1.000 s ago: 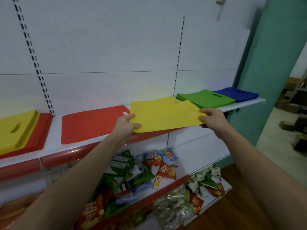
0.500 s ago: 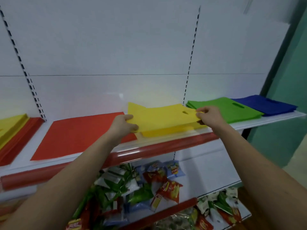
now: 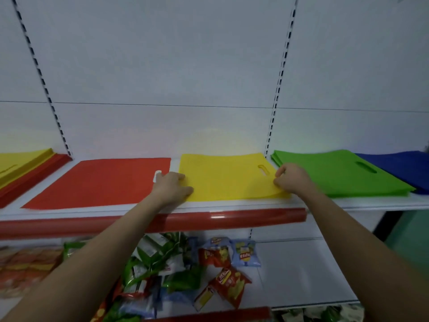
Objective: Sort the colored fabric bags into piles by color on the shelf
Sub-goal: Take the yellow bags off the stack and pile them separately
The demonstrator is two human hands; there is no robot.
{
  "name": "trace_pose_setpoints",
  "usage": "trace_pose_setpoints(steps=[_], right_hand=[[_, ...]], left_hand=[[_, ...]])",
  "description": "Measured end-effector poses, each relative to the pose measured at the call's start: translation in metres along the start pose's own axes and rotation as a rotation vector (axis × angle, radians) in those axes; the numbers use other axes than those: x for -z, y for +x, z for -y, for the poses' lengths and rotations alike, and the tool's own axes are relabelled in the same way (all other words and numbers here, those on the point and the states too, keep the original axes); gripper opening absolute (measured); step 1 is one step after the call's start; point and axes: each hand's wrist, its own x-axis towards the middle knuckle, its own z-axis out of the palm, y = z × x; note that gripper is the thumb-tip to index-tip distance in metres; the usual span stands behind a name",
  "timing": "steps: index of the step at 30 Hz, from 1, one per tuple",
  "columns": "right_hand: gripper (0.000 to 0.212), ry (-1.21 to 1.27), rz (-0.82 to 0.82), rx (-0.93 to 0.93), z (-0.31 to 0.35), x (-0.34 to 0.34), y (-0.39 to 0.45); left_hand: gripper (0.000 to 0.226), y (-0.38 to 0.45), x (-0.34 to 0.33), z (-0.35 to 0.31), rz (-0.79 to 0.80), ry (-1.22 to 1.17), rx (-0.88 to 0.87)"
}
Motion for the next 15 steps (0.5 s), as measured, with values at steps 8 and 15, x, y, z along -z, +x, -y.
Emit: trace_pose_setpoints(steps=[8,15], right_hand=[[0.023,-0.047,-0.037,0.118,-0.001,0.011,0.016],[0.016,0.139,0.132,0.343,0.059,-0.012,0.015]], left_hand=[[0.051,-0.003,0.008,-0.016,-0.09,0.115,0.022],[0.039,-0.026,0.028,-0.006,-0.202,0.143,0.097]])
